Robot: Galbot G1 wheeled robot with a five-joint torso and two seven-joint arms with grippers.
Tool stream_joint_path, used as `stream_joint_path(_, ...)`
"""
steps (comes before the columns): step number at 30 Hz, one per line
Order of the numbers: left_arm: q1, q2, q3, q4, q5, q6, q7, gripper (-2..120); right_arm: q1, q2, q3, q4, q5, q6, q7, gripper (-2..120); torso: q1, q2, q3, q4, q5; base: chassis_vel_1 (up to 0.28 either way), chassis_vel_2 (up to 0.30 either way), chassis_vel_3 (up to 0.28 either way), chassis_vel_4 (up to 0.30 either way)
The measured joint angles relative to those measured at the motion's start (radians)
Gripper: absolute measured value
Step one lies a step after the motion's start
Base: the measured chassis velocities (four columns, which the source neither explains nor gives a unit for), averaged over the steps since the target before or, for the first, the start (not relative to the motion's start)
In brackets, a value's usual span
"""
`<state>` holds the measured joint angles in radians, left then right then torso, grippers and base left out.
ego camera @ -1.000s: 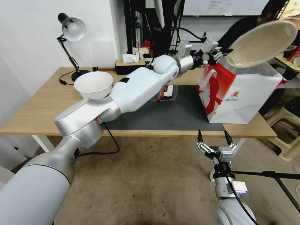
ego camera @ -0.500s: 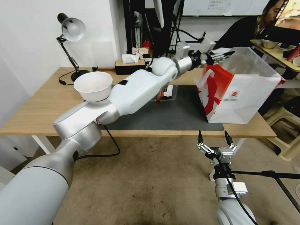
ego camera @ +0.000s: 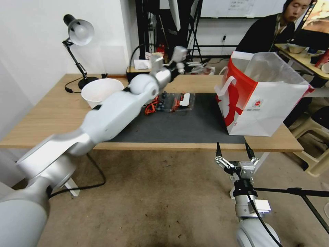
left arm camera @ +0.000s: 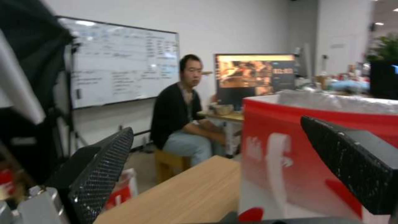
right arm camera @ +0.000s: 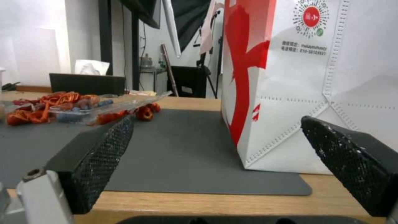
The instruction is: Pick up the trash from the table and place it into the takeout bag.
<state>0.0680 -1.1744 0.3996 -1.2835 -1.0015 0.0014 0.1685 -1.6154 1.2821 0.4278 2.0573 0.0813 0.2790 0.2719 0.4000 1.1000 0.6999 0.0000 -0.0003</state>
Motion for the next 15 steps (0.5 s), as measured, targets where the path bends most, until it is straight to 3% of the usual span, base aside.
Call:
stream_joint_path(7,0.172,0.129,-0.165,-0.179,0.000,0.052,-0.136,100,0.000,0.001,-0.006,0.000,-0.005,-0.004,0.000,100,0.000,0.000,0.000,0.0000,-0.0002,0.000,0.000,0.000,0.000)
stream_joint_path(15,0.307,0.198,-0.265,-0.286,0.003,0.078,-0.190,100,-0.001,0.004,-0.010,0.001,-0.009,-0.008,0.001,100,0.000,0.000,0.000,-0.0002,0.0003,0.000,0.000,0.000,0.000)
